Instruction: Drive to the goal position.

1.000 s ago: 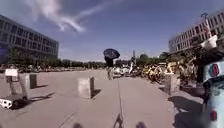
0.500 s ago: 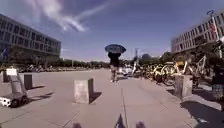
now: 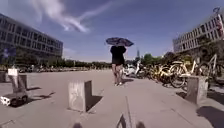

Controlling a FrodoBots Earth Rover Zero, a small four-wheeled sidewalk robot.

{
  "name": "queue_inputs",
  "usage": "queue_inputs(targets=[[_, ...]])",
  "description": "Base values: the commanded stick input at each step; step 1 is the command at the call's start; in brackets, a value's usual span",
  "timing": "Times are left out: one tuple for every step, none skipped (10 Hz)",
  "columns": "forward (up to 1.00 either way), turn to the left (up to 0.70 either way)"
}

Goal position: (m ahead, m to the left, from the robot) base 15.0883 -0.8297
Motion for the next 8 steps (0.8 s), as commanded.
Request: queue_inputs(targets=[[0.7, 0.07], [0.7, 0.07], [0.7, 0.07], [0.7, 0.07], [0.7, 0.07], [0.7, 0.07], [0.7, 0.07], [0.7, 0.07]])
